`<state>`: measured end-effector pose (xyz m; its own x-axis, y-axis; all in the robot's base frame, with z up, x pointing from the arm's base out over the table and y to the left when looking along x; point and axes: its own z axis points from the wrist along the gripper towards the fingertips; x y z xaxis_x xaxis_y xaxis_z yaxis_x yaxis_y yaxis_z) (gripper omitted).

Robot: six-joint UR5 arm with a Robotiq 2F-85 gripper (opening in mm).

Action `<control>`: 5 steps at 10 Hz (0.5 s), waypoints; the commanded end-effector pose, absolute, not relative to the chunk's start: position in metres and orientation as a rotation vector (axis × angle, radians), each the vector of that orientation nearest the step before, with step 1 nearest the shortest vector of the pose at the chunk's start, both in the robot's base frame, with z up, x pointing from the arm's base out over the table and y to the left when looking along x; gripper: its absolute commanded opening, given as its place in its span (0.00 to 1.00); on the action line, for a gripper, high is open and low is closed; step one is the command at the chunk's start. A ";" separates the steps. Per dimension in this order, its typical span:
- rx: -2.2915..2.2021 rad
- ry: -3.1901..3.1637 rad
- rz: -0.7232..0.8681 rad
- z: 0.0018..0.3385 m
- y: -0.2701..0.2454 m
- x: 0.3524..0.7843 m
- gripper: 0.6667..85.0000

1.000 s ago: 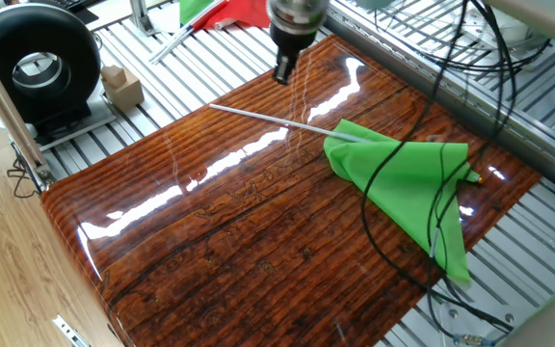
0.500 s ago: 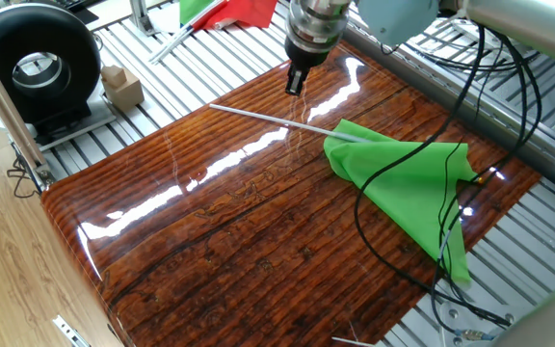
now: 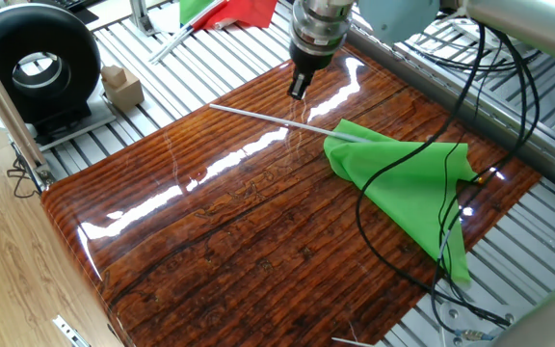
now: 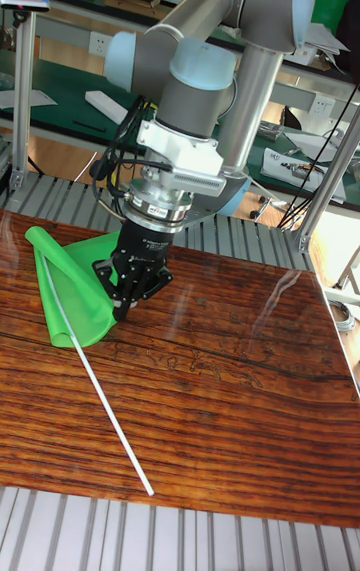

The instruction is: Wave the flag

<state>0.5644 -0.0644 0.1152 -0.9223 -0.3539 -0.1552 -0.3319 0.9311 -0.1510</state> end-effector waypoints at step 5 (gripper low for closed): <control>-0.519 2.944 -0.179 0.108 -0.067 0.563 0.13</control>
<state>0.5586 -0.0648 0.1114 -0.9412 -0.3106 -0.1328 -0.2934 0.9465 -0.1343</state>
